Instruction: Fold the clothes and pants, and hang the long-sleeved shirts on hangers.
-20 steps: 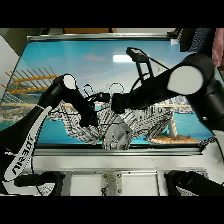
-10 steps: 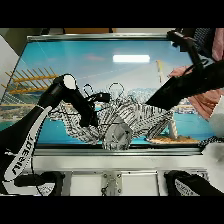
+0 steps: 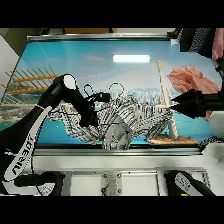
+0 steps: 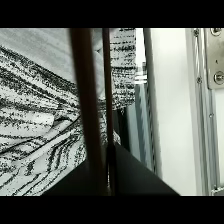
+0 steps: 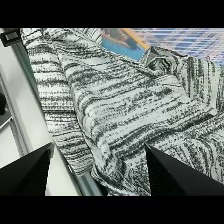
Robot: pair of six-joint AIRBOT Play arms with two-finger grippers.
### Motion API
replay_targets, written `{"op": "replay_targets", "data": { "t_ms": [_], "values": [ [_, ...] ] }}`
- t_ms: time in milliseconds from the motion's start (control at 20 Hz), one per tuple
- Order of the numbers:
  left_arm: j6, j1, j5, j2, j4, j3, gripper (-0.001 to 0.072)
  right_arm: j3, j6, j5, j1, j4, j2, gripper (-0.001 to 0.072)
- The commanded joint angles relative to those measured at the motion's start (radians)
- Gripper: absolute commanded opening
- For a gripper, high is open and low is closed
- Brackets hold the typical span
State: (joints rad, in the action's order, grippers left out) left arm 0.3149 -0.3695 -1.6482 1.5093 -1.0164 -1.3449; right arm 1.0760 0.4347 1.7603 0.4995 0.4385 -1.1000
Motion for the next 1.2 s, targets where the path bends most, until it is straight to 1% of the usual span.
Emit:
{"op": "replay_targets", "data": {
  "t_ms": [0,150,250,500,700,1150],
  "values": [
    [0.000,0.000,-0.001,0.000,-0.001,-0.001,0.0009,-0.140,-0.191,0.048,0.038,-0.058,-0.057,0.0635],
    [0.000,0.000,0.001,0.000,-0.001,-0.001,0.0009,-0.159,-0.250,0.047,-0.011,-0.057,-0.104,0.0635],
    [0.000,-0.001,0.000,0.000,-0.001,-0.001,0.0009,-0.162,-0.271,0.044,-0.050,-0.058,-0.129,0.0635],
    [0.000,0.000,0.001,0.000,-0.001,-0.001,0.0010,-0.164,-0.283,-0.016,-0.142,-0.058,-0.173,0.0635],
    [0.000,-0.001,0.000,0.000,-0.001,-0.001,0.0010,-0.165,-0.290,-0.033,-0.198,-0.059,-0.192,0.0635],
    [0.000,0.000,0.001,0.000,-0.002,-0.001,0.0009,-0.165,-0.289,-0.021,-0.208,-0.058,-0.193,0.0635]
  ]
}}
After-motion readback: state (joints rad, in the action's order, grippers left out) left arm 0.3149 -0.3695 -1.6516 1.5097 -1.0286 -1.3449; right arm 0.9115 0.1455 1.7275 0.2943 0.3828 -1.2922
